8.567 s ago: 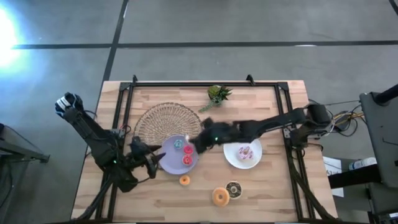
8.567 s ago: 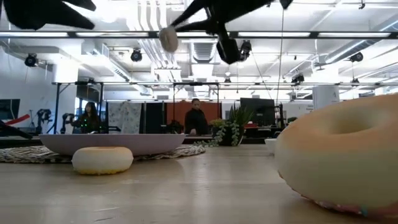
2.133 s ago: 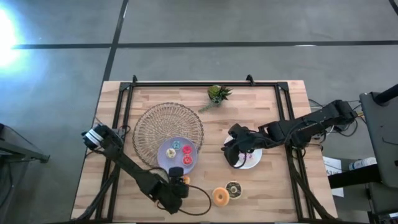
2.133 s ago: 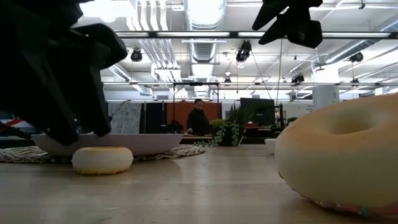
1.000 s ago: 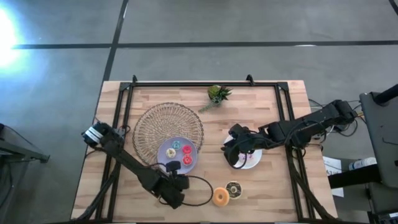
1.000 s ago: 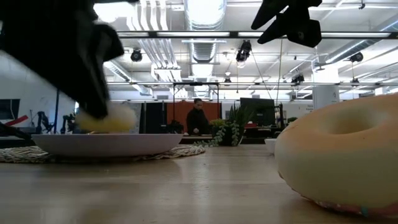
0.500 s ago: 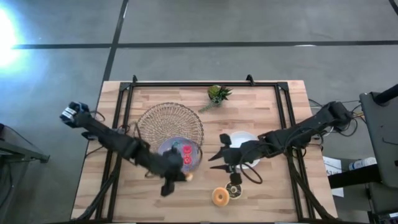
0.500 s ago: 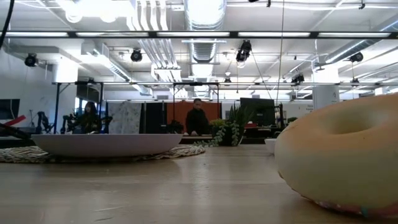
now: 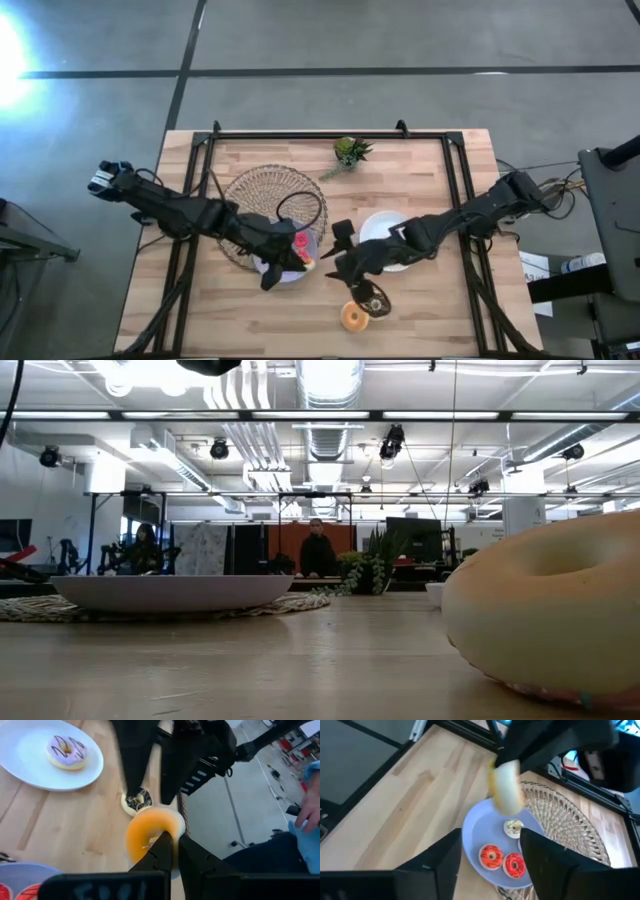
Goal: Pick & Place donuts
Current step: Put the small yellow donut on the purple plate
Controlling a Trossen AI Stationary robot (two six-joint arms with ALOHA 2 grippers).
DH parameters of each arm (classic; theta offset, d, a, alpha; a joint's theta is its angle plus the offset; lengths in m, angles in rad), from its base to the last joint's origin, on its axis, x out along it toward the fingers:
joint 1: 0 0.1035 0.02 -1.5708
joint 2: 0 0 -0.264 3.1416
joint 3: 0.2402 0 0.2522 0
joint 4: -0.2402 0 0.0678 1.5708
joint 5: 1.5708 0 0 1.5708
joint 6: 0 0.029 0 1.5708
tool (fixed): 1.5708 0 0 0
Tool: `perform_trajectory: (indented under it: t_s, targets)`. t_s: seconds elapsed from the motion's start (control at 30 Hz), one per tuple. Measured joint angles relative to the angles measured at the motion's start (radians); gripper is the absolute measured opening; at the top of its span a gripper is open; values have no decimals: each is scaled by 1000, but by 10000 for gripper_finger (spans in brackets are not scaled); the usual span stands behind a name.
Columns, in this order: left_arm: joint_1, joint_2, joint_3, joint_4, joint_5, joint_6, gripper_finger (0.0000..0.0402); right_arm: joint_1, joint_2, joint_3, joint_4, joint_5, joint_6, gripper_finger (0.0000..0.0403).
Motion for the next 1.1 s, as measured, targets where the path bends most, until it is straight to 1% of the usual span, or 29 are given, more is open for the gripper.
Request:
perform_trajectory:
  t_s: [0.13,0.2,0.4,0.73,0.93,1.1]
  targets:
    - [3,1,-9,-2,18,-6,0,1,50,55,-10,48,12,221]
    - [3,1,-15,-1,18,-9,0,3,64,77,-17,49,-15,230]
    - [3,1,-34,4,21,-11,0,0,104,120,-20,51,-36,232]
    - [3,2,-37,28,22,6,0,-11,116,128,-14,48,-22,201]
    - [4,11,-37,28,23,8,0,-28,116,128,1,36,-20,164]
    - [10,17,-37,27,25,32,0,-36,121,127,1,-27,-18,124]
